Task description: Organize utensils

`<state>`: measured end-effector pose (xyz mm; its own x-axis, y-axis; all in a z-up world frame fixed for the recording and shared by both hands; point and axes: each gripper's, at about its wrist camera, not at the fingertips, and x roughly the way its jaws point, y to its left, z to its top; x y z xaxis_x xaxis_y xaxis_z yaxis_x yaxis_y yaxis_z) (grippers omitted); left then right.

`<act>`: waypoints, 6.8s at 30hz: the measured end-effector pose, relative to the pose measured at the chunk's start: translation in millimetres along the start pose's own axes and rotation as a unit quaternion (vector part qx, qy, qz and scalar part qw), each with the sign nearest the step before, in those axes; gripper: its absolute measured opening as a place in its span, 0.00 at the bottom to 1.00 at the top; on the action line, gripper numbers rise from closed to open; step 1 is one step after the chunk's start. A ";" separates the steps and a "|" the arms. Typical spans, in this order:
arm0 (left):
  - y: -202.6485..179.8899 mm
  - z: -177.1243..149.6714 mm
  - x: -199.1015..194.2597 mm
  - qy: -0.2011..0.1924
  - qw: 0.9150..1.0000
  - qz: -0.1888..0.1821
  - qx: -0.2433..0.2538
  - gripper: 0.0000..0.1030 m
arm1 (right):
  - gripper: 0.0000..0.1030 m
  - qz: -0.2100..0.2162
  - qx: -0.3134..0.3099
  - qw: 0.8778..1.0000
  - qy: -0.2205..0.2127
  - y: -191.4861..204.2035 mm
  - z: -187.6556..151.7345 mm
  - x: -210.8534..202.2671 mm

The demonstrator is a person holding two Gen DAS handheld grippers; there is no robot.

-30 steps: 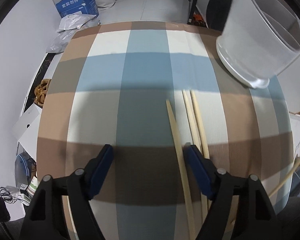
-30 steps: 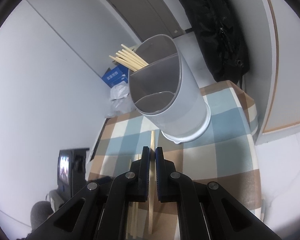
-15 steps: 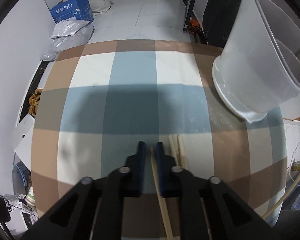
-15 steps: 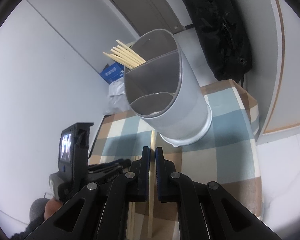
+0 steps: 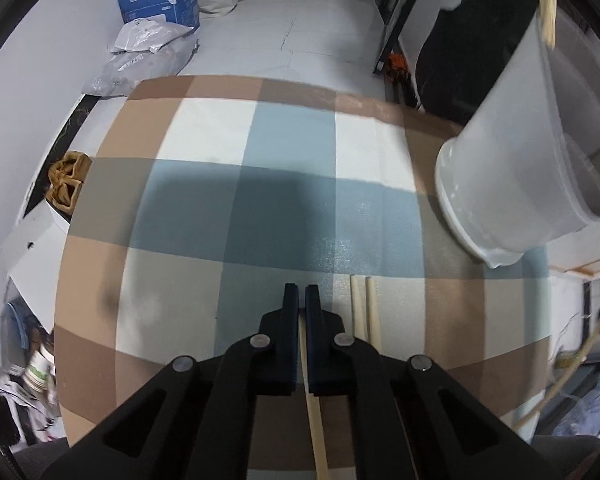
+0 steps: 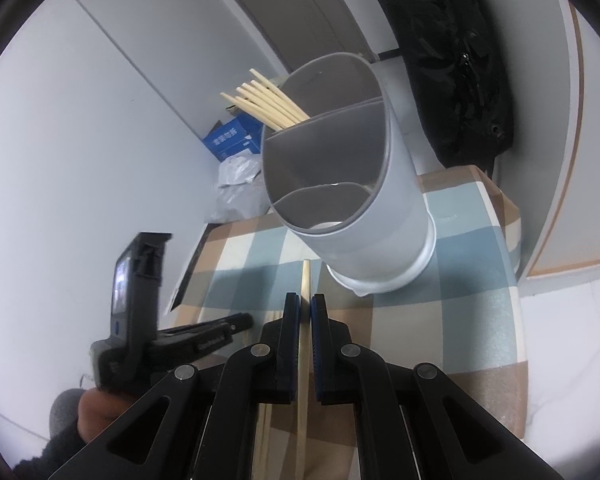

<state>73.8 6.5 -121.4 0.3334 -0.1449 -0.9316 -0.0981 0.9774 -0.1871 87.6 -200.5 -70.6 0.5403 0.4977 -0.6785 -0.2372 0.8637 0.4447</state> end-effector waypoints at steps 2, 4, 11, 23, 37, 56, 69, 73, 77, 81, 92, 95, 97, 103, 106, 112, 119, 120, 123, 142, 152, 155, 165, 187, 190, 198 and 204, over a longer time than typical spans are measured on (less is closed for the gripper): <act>-3.6 -2.3 -12.6 -0.023 1.000 -0.006 0.005 0.00 | 0.05 -0.002 -0.005 1.000 -0.003 3.0 -0.4 -1.2; -8.2 -6.5 -29.4 -0.050 0.998 -0.020 0.013 0.00 | 0.05 -0.004 -0.011 1.000 -0.005 5.9 -1.7 -2.1; -15.1 -22.4 -83.9 -0.136 0.988 -0.064 0.028 0.00 | 0.05 -0.003 -0.017 1.000 -0.012 14.0 -7.0 -7.7; -3.8 -41.0 -110.7 -0.224 0.969 -0.086 0.063 0.00 | 0.05 -0.004 -0.100 0.992 -0.071 49.2 -18.7 -29.7; -4.2 -51.9 -136.2 -0.244 0.963 -0.087 0.075 0.00 | 0.05 -0.022 -0.116 0.988 -0.101 62.7 -38.5 -43.5; -22.3 -35.6 -135.0 -0.202 0.972 -0.072 0.097 0.00 | 0.05 -0.009 -0.110 0.987 -0.120 66.1 -30.0 -50.7; -40.3 -21.5 -138.4 -0.191 0.972 -0.070 0.115 0.00 | 0.05 -0.011 -0.102 0.988 -0.117 57.2 -14.3 -49.4; -43.6 -16.6 -137.7 -0.189 0.972 -0.070 0.120 0.00 | 0.05 -0.014 -0.096 0.988 -0.117 54.1 -8.2 -47.6; -47.3 -11.5 -140.1 -0.185 0.972 -0.073 0.125 0.00 | 0.05 -0.015 -0.096 0.989 -0.115 55.2 -3.1 -45.3; -52.2 -5.4 -146.3 -0.189 0.970 -0.072 0.132 0.00 | 0.05 -0.015 -0.092 0.989 -0.117 54.0 4.0 -43.5; -63.4 6.6 -156.7 -0.196 0.966 -0.083 0.145 0.00 | 0.05 -0.016 -0.080 0.989 -0.126 47.9 19.6 -44.0; -65.6 7.2 -158.3 -0.195 0.966 -0.088 0.147 0.00 | 0.05 -0.016 -0.076 0.989 -0.126 45.8 21.4 -44.4; -67.2 7.8 -160.8 -0.195 0.965 -0.091 0.149 0.00 | 0.05 -0.015 -0.071 0.989 -0.127 44.4 23.8 -45.8; -75.7 13.2 -173.0 -0.196 0.963 -0.101 0.154 0.00 | 0.05 -0.017 -0.089 0.985 -0.144 51.8 40.4 -62.2; -84.0 16.4 -183.9 -0.206 0.959 -0.101 0.164 0.00 | 0.04 -0.016 -0.096 0.983 -0.156 55.3 53.4 -73.6; -95.0 32.6 -205.0 -0.229 0.952 -0.104 0.173 0.00 | 0.04 -0.018 -0.112 0.977 -0.180 64.5 83.1 -92.8; -106.5 50.6 -226.2 -0.247 0.945 -0.112 0.180 0.00 | 0.04 -0.016 -0.121 0.972 -0.201 70.7 109.9 -107.2; -108.6 53.8 -228.8 -0.251 0.944 -0.111 0.182 0.00 | 0.04 -0.016 -0.124 0.971 -0.203 72.0 113.6 -107.8; -114.8 65.4 -234.4 -0.258 0.941 -0.111 0.186 0.00 | 0.04 -0.017 -0.133 0.968 -0.212 74.9 128.3 -110.9; -118.2 123.7 -194.5 -0.245 0.945 -0.128 0.172 0.00 | 0.04 -0.046 -0.148 0.961 -0.228 51.1 190.6 -75.1; -106.9 129.7 -163.3 -0.218 0.954 -0.130 0.161 0.00 | 0.05 -0.035 -0.161 0.966 -0.199 38.7 186.7 -34.9; -101.1 129.5 -156.1 -0.212 0.956 -0.130 0.156 0.00 | 0.04 -0.032 -0.177 0.964 -0.195 42.0 177.7 -26.8; -85.4 135.5 -136.2 -0.182 0.966 -0.132 0.129 0.00 | 0.05 -0.012 -0.199 0.966 -0.161 47.9 163.0 -9.3; -60.0 102.5 -165.7 -0.228 0.964 -0.117 0.072 0.66 | 0.60 -0.024 -0.147 0.979 -0.140 44.1 129.2 -50.5; -63.1 87.2 -181.6 -0.252 0.959 -0.100 0.077 0.75 | 0.66 -0.016 -0.155 0.975 -0.158 56.6 119.1 -69.9; -67.7 42.7 -215.8 -0.295 0.947 -0.082 0.096 0.84 | 0.74 0.015 -0.177 0.966 -0.190 91.0 79.4 -118.0; -65.5 12.4 -229.4 -0.313 0.941 -0.079 0.098 0.89 | 0.81 0.027 -0.178 0.962 -0.204 99.7 46.3 -145.5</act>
<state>15.3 -22.3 108.4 0.8226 -0.2308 -0.5197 0.1524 0.9700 -0.1896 22.6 -190.5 99.5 0.7748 0.5322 -0.3412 -0.4957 0.8464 0.1946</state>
